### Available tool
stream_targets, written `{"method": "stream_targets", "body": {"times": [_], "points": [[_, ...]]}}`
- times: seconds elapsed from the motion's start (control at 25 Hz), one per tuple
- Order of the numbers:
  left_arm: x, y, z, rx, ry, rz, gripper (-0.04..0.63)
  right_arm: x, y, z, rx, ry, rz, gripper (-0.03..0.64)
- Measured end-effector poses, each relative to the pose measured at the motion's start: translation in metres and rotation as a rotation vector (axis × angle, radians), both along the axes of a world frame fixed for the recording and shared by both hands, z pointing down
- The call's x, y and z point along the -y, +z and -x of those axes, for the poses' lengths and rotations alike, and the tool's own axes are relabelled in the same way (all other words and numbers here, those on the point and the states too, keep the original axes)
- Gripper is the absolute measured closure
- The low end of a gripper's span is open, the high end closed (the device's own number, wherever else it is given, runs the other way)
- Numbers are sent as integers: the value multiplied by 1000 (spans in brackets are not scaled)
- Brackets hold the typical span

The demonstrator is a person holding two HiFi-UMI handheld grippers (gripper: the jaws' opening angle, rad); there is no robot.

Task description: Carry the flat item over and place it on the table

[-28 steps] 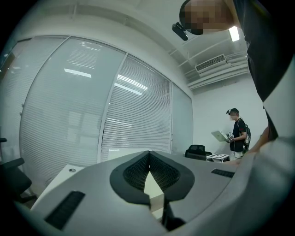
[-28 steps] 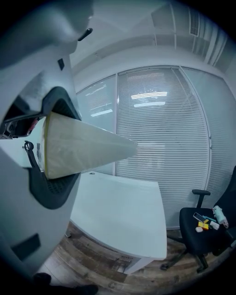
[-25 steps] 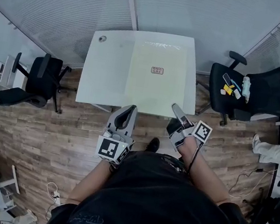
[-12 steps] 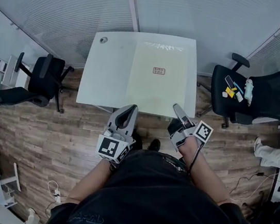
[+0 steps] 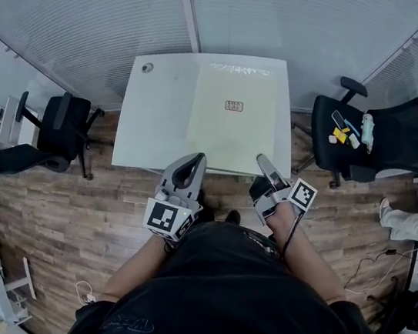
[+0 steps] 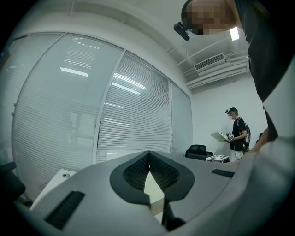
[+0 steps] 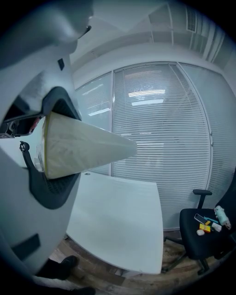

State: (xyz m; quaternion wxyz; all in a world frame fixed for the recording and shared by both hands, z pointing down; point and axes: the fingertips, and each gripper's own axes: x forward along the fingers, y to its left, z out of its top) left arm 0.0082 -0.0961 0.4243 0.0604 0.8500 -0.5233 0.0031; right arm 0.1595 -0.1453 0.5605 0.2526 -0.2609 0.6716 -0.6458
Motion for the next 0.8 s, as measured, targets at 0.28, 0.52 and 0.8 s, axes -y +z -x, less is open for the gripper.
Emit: {"method": "stream_targets", "body": {"times": [0.28,0.52,0.8], "points": [[34,-4,28,1,19,-21,583,23,1,20,-14,32,4,328],[71,-18,54,9,60,-50,583,50,-8,40,-29,82,-15,328],[96,-26,94,1,92,-58,583,74,-14,77,-27,125,-30,327]]}}
